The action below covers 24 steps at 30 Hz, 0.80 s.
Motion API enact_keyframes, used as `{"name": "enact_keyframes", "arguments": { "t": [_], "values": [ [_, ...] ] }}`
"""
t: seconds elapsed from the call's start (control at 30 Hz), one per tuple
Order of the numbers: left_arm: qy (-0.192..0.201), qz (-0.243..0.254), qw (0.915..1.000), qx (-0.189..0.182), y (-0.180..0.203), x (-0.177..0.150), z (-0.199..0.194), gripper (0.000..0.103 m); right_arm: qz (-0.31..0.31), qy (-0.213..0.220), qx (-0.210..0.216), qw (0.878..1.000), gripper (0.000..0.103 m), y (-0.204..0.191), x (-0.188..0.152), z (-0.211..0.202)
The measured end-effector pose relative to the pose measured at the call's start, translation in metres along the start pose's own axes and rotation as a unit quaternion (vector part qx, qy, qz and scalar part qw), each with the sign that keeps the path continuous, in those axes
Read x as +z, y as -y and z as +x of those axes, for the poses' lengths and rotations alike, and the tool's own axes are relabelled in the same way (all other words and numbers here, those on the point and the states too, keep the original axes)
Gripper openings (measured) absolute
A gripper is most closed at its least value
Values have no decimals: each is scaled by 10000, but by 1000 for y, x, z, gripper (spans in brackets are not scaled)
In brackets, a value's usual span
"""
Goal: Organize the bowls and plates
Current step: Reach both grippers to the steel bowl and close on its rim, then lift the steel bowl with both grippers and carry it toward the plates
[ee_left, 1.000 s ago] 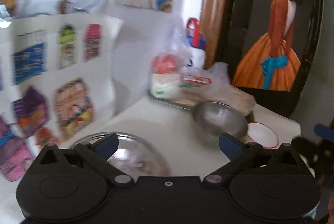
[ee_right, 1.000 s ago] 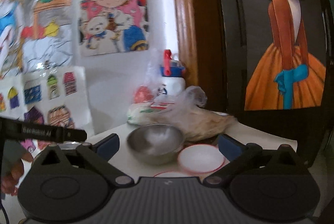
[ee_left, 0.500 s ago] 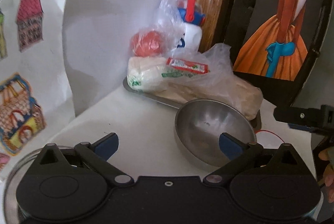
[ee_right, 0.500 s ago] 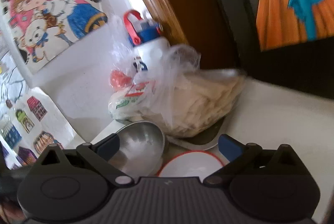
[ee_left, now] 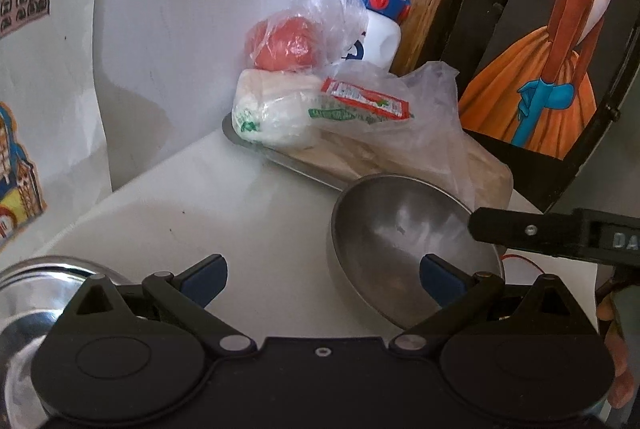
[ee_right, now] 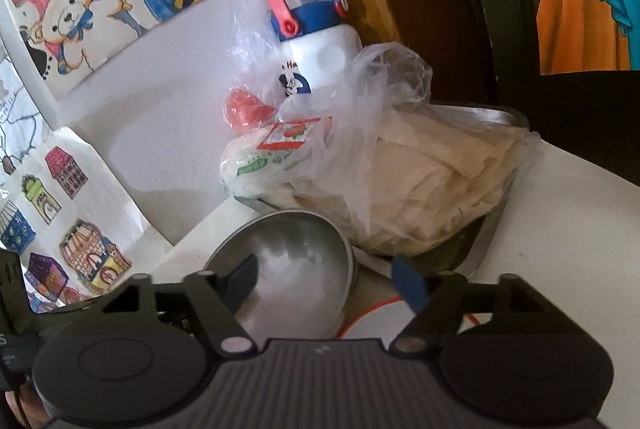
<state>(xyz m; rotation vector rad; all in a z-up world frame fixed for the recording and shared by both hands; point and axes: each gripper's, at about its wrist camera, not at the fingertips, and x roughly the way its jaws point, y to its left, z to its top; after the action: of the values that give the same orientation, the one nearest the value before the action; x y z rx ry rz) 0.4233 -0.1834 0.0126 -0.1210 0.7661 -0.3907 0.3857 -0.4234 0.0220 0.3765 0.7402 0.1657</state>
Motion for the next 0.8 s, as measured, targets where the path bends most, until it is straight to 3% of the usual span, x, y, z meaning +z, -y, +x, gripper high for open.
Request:
{"name": "enact_keyframes", "arguments": {
  "t": [0.13,0.27,0.4,0.5,0.67,0.73,0.8],
  "values": [
    [1,-68,9999,-77,-1,0,2,96,-26,-92,-69,9999,58,-1,0,5],
    [-15,-147,9998,-113,-2,0,2,87,-29,-157,-127,9998,51,-1,-2,9],
    [-55,-236,9996,-157,-3,-1,3,78,-16,-169,-165,9997,51,-1,-4,12],
    [-64,-271,9995,-172,-3,-1,4,66,-18,-171,-184,9997,46,-2,-5,13],
    [-107,-364,9990,-233,-3,-1,6,30,7,-153,-275,9995,25,-2,-7,15],
    [-88,-427,9987,-261,-3,-1,6,22,93,-157,-245,9995,21,0,-7,15],
    [-66,-492,9985,-218,-3,-1,5,20,147,-130,-265,9995,17,0,-8,14]
  ]
}}
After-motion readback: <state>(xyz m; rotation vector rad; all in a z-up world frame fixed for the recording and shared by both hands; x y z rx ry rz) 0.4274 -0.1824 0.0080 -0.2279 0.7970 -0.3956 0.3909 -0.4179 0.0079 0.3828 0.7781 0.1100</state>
